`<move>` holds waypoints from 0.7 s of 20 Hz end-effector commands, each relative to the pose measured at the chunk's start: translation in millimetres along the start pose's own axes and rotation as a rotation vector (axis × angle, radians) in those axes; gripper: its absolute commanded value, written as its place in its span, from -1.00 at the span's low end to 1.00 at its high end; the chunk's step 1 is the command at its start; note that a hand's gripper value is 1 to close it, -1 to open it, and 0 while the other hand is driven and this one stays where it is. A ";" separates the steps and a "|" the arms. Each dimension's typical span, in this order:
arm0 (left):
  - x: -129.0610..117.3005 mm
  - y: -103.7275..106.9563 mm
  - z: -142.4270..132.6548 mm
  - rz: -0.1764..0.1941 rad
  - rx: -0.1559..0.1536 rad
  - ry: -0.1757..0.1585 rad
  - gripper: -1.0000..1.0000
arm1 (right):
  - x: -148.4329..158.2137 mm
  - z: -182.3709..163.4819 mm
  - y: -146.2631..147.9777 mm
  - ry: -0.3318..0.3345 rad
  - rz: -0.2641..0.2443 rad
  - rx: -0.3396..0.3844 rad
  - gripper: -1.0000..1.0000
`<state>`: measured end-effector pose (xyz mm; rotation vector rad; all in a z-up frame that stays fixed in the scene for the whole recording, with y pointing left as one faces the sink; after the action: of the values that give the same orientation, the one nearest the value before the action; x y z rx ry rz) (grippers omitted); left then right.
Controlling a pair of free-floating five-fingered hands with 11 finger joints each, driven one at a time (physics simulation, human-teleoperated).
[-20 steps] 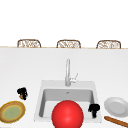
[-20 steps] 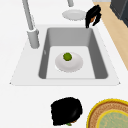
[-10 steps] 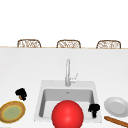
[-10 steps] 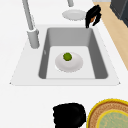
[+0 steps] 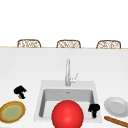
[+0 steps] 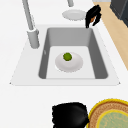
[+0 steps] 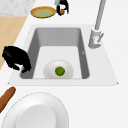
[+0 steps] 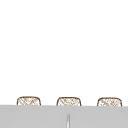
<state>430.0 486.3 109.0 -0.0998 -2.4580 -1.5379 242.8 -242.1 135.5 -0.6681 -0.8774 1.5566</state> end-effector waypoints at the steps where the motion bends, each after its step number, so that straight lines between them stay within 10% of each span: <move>1: 13.0 14.0 -17.0 -0.006 -0.039 0.008 -1.00 | 0.0 0.0 0.0 0.000 0.000 0.000 0.00; 6: 35.7 25.5 -40.7 -0.012 -0.086 0.004 -1.00 | 0.0 0.0 0.0 0.000 0.000 0.000 0.00; 12: 55.3 16.6 -44.4 0.022 -0.038 -0.045 -1.00 | 0.0 0.0 0.0 0.000 0.000 0.000 0.00; 14: 43.8 20.0 -42.0 0.062 -0.036 -0.003 -1.00 | 0.0 0.0 0.0 0.000 0.000 0.000 0.00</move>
<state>393.7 454.4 153.9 -0.1552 -2.4291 -1.5710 242.8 -242.1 135.5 -0.6681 -0.8774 1.5566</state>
